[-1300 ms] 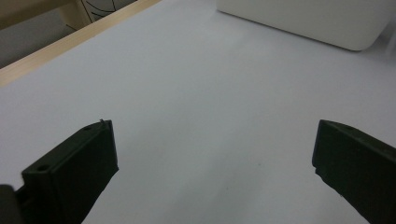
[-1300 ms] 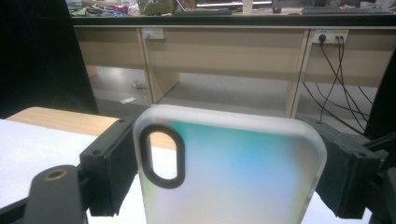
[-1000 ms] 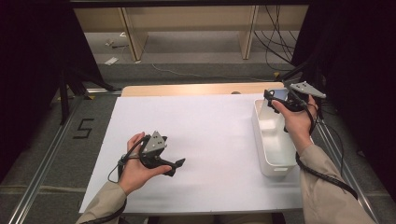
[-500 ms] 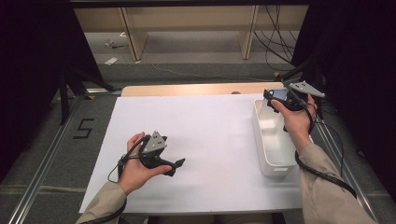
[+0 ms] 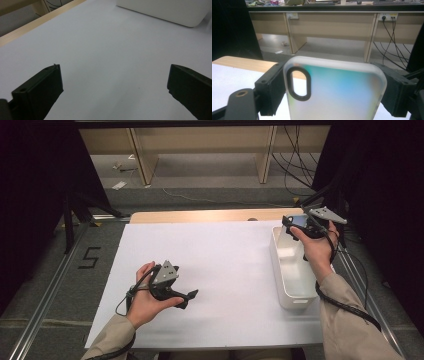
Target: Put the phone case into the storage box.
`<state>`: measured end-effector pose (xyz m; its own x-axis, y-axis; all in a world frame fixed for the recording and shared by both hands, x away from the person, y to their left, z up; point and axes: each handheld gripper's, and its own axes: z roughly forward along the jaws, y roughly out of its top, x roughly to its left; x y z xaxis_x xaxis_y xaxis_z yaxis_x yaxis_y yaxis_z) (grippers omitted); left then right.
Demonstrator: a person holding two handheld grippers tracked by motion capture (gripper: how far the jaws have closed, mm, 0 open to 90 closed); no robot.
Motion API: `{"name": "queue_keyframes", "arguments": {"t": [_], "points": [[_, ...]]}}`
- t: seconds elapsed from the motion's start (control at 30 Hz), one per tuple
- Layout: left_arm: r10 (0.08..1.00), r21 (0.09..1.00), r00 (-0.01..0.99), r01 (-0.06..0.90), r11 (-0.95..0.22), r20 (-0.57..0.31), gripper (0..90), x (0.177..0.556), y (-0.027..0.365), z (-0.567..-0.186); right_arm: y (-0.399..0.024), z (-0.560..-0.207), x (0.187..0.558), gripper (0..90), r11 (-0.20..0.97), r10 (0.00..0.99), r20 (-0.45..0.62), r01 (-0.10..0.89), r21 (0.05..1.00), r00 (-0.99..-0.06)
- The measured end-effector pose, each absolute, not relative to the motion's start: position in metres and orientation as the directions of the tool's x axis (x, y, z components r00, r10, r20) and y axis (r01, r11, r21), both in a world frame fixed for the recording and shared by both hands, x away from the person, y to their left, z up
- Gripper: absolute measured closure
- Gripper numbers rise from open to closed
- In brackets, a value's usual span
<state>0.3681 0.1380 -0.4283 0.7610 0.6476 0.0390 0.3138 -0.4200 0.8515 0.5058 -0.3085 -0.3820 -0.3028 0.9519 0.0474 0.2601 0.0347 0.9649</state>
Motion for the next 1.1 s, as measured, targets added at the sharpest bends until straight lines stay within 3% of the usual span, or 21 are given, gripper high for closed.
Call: {"name": "queue_keyframes", "arguments": {"t": [1.1], "points": [[0.647,0.852,0.762,0.313,-0.419,0.038,0.0,0.3680,0.1378,-0.4283,-0.3072,-0.3865,0.5117,19.1,0.046,0.953,0.039,0.269,0.962,-0.300]]}}
